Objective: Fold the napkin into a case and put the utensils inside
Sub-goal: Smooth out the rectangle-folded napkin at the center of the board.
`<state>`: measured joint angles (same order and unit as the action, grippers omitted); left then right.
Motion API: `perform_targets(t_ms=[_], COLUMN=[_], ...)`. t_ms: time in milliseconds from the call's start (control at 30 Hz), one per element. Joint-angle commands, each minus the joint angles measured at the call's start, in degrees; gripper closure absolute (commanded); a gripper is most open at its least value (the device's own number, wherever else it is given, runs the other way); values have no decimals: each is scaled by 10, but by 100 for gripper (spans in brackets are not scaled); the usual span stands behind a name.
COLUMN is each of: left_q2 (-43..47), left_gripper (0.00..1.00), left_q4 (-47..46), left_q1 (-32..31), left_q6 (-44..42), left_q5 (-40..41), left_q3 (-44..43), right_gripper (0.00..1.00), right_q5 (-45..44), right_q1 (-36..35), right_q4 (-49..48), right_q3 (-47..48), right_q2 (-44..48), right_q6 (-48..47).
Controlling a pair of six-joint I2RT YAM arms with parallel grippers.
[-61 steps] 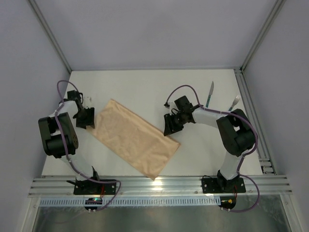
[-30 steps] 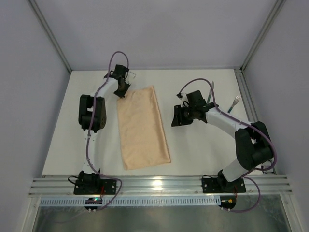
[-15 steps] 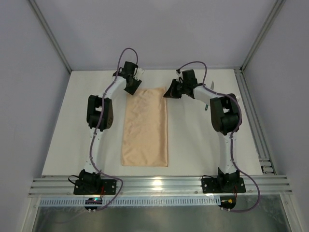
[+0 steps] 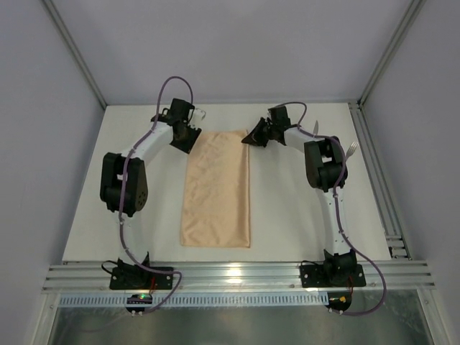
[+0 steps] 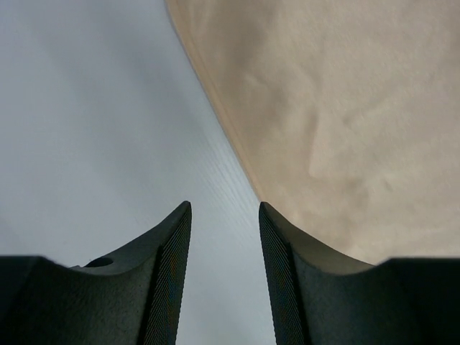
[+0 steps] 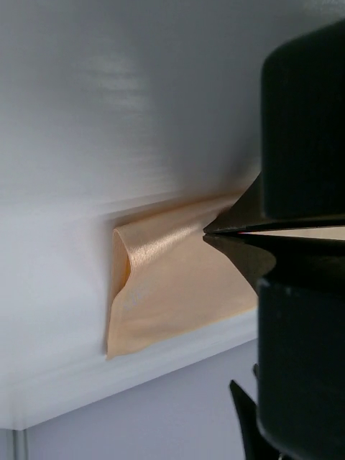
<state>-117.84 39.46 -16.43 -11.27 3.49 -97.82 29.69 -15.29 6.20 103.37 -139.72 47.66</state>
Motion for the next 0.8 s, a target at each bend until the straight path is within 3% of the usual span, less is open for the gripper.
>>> perform_targets(t_ms=[0, 200, 367, 600, 767], left_q2=[74, 259, 364, 343, 334], left_gripper=[55, 54, 48, 51, 51], left_q4=[8, 75, 77, 22, -15], left_q1=[-1, -48, -122, -143, -143], left_q6=[1, -106, -165, -129, -129], left_q5=[-105, -206, -176, -127, -122], left_q3=[57, 188, 336, 431, 459], right_gripper=[96, 96, 96, 96, 96], right_q5=[-5, 18, 33, 44, 40], right_q1=[10, 9, 0, -31, -48], right_q4=[-21, -23, 17, -88, -101], right_q3=[8, 19, -31, -273, -315], right_q2=[-1, 25, 107, 225, 197], right_q6=[62, 17, -66, -70, -50])
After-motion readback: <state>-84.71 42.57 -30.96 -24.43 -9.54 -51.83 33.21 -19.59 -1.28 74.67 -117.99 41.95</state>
